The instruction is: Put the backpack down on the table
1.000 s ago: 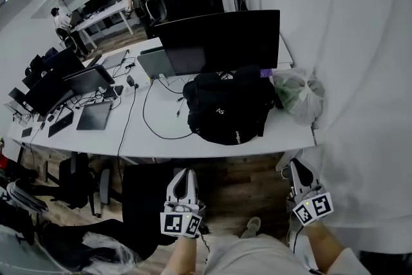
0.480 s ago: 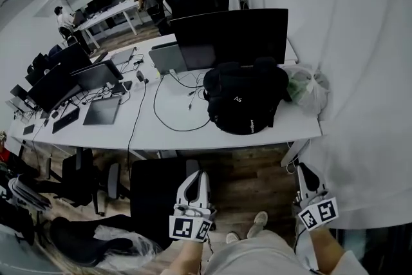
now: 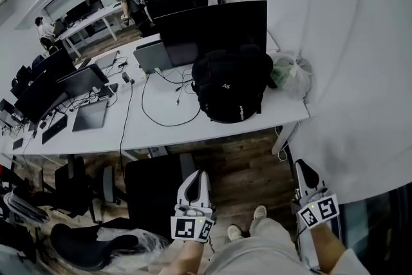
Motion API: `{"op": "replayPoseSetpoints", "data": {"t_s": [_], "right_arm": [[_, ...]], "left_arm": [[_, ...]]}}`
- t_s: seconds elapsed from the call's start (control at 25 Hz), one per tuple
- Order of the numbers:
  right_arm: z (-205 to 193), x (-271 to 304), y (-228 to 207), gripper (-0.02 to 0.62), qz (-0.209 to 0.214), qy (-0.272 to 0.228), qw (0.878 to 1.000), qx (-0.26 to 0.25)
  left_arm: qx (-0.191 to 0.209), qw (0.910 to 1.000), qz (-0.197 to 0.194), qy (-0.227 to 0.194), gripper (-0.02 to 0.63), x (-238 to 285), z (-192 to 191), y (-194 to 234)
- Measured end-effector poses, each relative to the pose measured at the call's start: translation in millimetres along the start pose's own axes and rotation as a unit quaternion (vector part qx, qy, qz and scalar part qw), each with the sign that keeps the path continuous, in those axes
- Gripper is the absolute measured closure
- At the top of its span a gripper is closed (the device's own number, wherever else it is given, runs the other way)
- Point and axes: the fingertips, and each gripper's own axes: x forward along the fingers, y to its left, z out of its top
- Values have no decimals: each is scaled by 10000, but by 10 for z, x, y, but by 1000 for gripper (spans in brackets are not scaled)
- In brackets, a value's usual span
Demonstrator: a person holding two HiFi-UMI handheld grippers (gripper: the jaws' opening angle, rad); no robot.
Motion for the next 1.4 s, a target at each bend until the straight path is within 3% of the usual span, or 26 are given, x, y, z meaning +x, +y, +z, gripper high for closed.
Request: {"op": "replayPoseSetpoints", "data": {"t_s": [0.44,1.04,1.4], "right_arm": [[157,-195,-54,568,127,38,9999,66],[100,-187,-159,579,353,6,9984,442],[105,-203,-125,580,459,80,9984,310]], "left_arm": [[85,9999,61,-29,597,-118,135,-231],[256,9994,183,109,597,-146,5,-372],[233,9994,241,94,597,-182,22,-419]]}}
